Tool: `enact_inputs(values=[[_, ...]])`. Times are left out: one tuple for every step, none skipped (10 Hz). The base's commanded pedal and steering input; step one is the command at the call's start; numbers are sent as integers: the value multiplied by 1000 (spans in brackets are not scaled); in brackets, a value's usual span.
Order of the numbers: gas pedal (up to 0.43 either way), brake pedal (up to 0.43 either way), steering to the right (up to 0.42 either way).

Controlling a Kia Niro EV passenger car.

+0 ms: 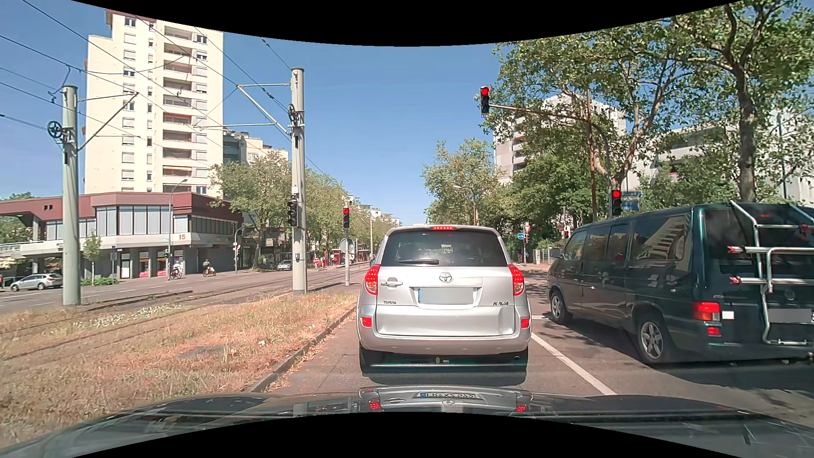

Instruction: Follow the waypoints while adhering to traffic rules and regulations

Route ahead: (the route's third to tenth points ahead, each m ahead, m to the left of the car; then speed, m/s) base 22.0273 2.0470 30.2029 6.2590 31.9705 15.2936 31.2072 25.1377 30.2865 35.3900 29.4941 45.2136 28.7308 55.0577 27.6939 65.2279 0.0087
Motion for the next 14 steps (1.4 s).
enact_inputs(values=[[0, 213, -4], [0, 213, -4], [0, 220, -4], [0, 213, -4], [0, 213, -4], [0, 213, -4], [0, 213, -4], [0, 213, -4], [0, 213, -4], [0, 213, -4], [0, 213, -4], [0, 213, -4], [0, 213, -4], [0, 213, -4]])
